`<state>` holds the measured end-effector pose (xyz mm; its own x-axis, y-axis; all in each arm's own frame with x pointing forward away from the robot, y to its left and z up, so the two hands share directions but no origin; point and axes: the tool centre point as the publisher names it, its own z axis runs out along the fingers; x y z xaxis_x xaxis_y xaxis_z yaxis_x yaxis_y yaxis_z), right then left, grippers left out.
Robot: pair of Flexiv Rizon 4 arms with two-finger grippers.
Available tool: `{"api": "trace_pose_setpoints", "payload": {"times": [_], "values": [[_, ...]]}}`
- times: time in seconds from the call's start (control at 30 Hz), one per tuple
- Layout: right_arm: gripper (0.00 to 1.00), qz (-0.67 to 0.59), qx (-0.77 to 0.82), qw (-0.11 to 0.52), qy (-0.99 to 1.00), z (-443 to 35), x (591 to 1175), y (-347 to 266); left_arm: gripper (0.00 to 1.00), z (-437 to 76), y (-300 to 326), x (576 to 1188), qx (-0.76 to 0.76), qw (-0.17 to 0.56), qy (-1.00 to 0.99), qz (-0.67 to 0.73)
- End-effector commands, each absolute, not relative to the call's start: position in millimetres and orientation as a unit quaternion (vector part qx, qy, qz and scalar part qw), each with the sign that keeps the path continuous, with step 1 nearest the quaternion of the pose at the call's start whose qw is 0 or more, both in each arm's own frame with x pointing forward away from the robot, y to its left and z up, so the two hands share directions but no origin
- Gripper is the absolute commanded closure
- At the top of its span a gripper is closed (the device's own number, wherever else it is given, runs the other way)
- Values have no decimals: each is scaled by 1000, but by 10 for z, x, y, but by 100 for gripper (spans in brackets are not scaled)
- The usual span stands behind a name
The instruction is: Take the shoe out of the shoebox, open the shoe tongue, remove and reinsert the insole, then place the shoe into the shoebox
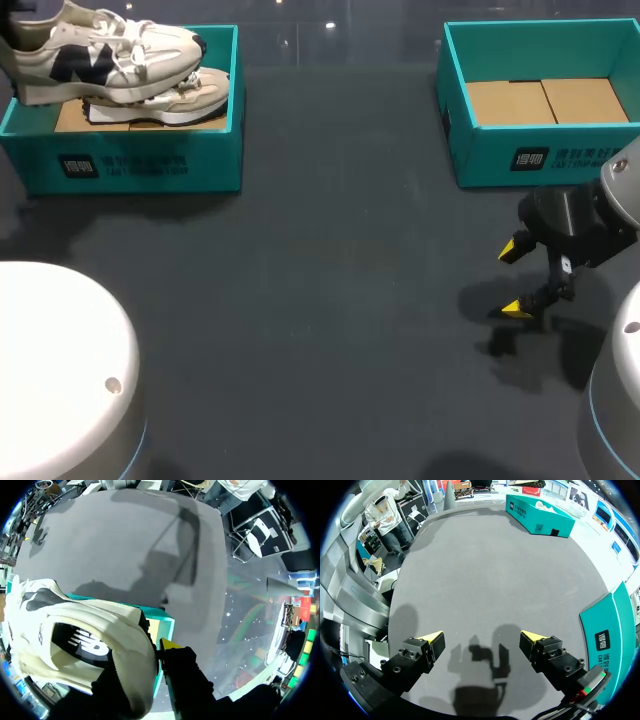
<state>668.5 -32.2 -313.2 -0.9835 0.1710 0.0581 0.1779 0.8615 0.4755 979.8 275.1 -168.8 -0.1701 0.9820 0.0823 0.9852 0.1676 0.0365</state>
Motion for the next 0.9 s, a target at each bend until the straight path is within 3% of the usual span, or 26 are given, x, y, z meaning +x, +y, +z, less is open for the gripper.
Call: {"api": "trace_pose_setpoints", "payload": {"times": [0.03, 0.7, 0.9], "values": [[0, -246, -91, 5, -965, -3129, 6665, -321, 100, -1554, 2596, 9411, -645, -10, -761, -70], [0, -246, -91, 5, -965, -3129, 6665, -321, 100, -1540, 1528, 8238, -673, 16, -736, -76], [0, -246, -91, 5, -965, -3129, 6665, -321, 100, -1540, 1528, 8238, -673, 16, -736, -76]]}}
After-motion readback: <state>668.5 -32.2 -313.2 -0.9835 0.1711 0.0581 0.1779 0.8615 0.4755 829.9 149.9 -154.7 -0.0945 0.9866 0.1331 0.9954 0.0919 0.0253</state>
